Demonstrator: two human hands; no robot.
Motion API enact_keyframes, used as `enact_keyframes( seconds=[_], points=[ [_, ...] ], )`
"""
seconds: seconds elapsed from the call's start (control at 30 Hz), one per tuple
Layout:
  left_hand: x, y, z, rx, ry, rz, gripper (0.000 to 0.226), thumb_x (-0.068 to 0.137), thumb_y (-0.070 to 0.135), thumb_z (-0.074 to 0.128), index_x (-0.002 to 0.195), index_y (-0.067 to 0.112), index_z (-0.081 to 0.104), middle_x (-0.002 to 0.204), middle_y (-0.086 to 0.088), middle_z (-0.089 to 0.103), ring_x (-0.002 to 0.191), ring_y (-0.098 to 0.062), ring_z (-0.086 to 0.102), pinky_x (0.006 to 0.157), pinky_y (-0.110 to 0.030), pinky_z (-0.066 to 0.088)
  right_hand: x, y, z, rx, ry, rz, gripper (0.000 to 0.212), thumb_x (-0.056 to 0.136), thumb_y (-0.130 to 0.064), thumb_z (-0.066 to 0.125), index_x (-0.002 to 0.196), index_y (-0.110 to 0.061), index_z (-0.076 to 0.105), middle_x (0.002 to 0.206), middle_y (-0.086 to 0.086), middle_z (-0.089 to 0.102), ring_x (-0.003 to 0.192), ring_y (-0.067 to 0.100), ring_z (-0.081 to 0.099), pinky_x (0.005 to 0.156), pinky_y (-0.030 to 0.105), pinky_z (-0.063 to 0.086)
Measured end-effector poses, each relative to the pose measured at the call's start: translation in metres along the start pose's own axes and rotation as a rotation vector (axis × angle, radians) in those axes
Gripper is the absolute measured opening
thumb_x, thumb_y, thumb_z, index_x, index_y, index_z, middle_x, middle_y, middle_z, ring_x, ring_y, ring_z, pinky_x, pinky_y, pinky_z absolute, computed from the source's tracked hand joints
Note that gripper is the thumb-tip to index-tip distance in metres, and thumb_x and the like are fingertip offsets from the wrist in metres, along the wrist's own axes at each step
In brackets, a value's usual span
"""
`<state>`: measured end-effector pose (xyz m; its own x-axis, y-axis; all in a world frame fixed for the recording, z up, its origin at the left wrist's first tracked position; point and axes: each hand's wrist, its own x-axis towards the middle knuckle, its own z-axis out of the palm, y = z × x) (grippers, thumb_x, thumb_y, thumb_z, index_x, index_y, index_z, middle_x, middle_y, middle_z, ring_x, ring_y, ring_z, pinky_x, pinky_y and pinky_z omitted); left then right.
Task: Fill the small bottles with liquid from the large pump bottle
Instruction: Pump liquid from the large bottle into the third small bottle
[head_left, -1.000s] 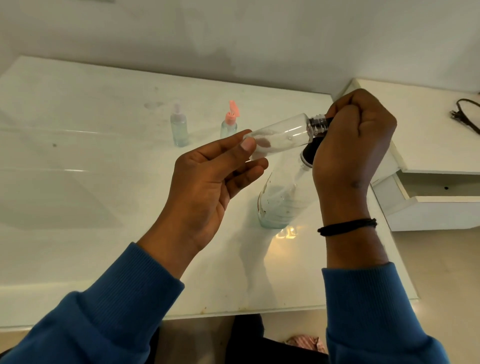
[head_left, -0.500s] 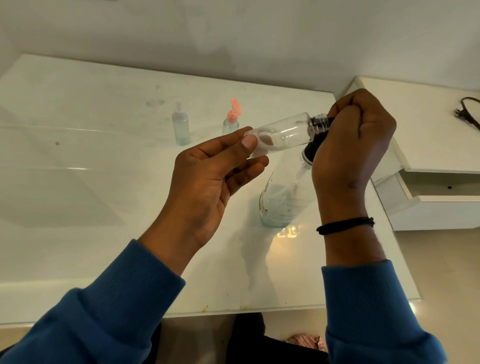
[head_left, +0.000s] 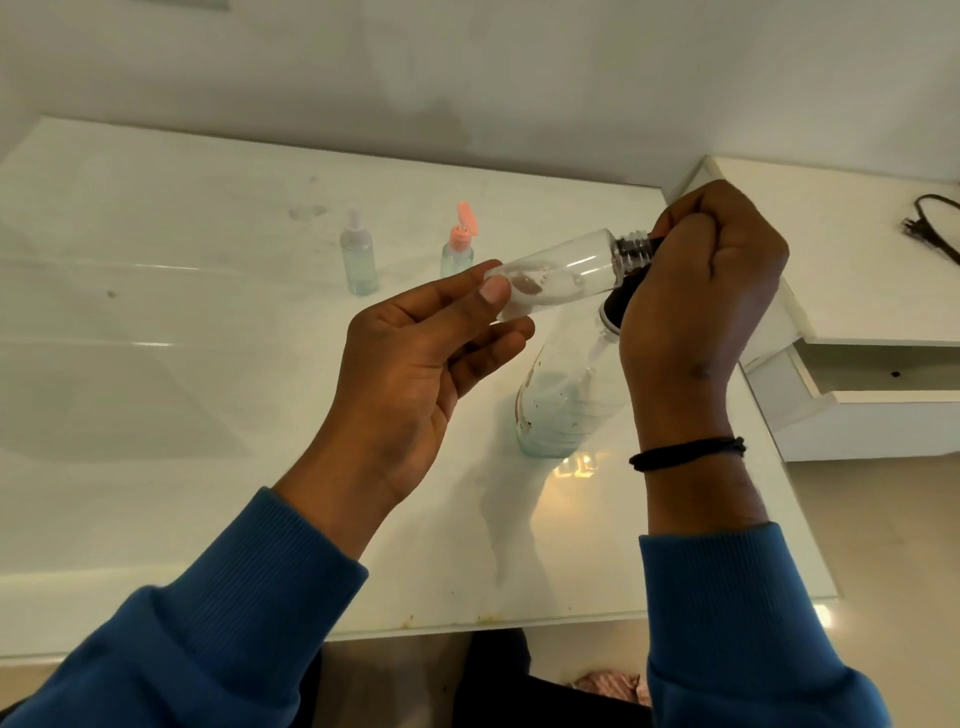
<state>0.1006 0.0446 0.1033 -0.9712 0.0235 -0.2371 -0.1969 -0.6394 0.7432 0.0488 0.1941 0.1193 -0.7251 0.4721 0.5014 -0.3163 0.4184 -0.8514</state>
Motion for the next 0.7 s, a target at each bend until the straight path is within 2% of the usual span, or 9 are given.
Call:
enact_keyframes(
  seconds=[0.1, 0.2, 0.3, 0.4, 0.7],
  points=[
    [0.0008, 0.0010, 0.0004, 0.001, 0.002, 0.009, 0.043, 0.076, 0.017, 0.072, 0.116, 0.003, 0.071, 0.110, -0.015, 0.076, 0.086, -0.024, 0.075, 0.074, -0.023, 0.059, 0.0017, -0.0019, 0.0007, 0.022, -0.010, 0.016, 0.021, 0.077, 0.002, 0.033, 0.065, 0.000, 0.050, 0.052, -0.012, 0.038, 0.054, 0.014, 0.037, 0.053, 0.033, 0.033],
    [0.0004, -0.0004, -0.0001, 0.005, 0.014, 0.008, 0.043, 0.075, 0.017, 0.072, 0.116, 0.003, 0.072, 0.109, -0.014, 0.077, 0.086, -0.024, 0.076, 0.074, -0.023, 0.059, -0.0028, 0.0013, 0.0025, 0.046, -0.006, 0.037, 0.022, 0.079, 0.002, 0.033, 0.066, -0.003, 0.050, 0.055, -0.011, 0.039, 0.055, 0.016, 0.037, 0.053, 0.035, 0.033],
    [-0.0003, -0.0003, 0.0007, 0.003, 0.009, 0.007, 0.042, 0.075, 0.017, 0.072, 0.115, 0.004, 0.072, 0.108, -0.015, 0.077, 0.085, -0.025, 0.075, 0.073, -0.023, 0.059, -0.0015, 0.0019, 0.0004, 0.003, 0.011, 0.017, 0.022, 0.079, 0.001, 0.033, 0.066, 0.000, 0.050, 0.054, -0.011, 0.038, 0.055, 0.012, 0.037, 0.053, 0.033, 0.032],
    [0.0003, 0.0010, 0.0010, 0.006, 0.000, 0.013, 0.041, 0.077, 0.016, 0.071, 0.116, 0.004, 0.072, 0.109, -0.014, 0.077, 0.086, -0.024, 0.075, 0.073, -0.023, 0.059, 0.0021, -0.0014, -0.0005, -0.009, 0.018, -0.007, 0.023, 0.079, 0.002, 0.033, 0.065, -0.004, 0.051, 0.049, -0.013, 0.039, 0.053, 0.009, 0.038, 0.052, 0.031, 0.033],
    [0.0005, 0.0008, 0.0001, 0.003, 0.006, 0.012, 0.040, 0.075, 0.017, 0.073, 0.113, 0.005, 0.073, 0.104, -0.012, 0.078, 0.083, -0.024, 0.075, 0.073, -0.023, 0.059, -0.0002, -0.0001, 0.0005, -0.019, 0.025, 0.006, 0.021, 0.077, 0.001, 0.033, 0.065, -0.002, 0.050, 0.051, -0.012, 0.038, 0.054, 0.011, 0.036, 0.054, 0.030, 0.030]
  ],
)
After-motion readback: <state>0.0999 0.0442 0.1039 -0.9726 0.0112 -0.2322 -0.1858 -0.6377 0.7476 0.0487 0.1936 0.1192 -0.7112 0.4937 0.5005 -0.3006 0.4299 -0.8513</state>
